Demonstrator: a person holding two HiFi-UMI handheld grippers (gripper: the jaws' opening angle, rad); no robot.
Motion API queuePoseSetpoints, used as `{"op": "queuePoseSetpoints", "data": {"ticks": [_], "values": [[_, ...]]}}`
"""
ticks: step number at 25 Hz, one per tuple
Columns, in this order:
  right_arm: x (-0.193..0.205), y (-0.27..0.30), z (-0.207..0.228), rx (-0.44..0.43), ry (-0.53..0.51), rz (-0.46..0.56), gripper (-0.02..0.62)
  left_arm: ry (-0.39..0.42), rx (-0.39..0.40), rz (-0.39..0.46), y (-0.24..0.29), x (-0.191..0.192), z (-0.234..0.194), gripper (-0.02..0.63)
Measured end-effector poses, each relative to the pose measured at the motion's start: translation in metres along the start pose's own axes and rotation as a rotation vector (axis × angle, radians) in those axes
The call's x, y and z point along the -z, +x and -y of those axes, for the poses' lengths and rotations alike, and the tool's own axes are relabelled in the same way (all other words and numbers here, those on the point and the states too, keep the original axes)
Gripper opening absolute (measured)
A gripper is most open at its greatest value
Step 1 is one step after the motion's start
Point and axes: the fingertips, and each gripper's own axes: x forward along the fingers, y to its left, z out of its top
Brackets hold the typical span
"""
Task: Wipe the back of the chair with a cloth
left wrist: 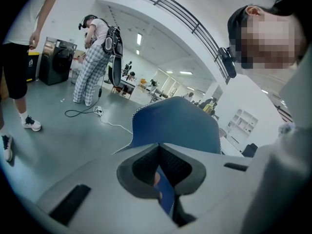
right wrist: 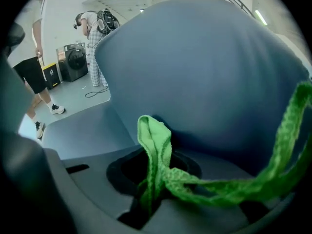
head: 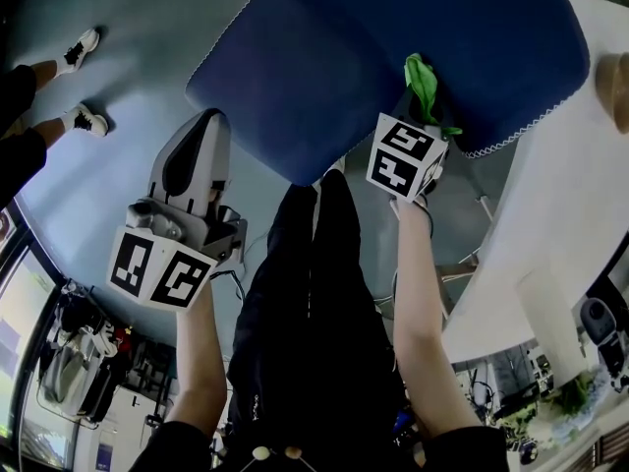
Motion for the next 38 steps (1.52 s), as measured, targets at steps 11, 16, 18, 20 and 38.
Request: {"op": "queuePoseSetpoints", "data": {"ticks": [11, 16, 18, 20, 38], "values": [[0.019, 0.02, -0.007, -0.012, -0.019, -0.04, 0.044, 0.0, -0.004, -0.001, 0.005, 0.002, -0.001, 0.002], [0.026, 0.029, -0.009, -0.013, -0.044, -0.054, 0.044, 0.001, -0.01, -0.003, 0.003, 0.005, -0.004, 0.002], [0.028, 0.033, -0.011, -0.017, -0.052, -0.059, 0.044, 0.001, -0.011, -0.001, 0.002, 0.006, -0.005, 0.002], [0.03, 0.036, -0.013, -0.021, -0.059, -0.064, 0.044, 0.001, -0.011, 0.002, 0.001, 0.005, -0.004, 0.002], [0.044, 0.056, -0.022, -0.041, -0.116, -0.089, 0.044, 0.006, -0.024, 0.004, -0.007, 0.018, -0.01, 0.002]]}}
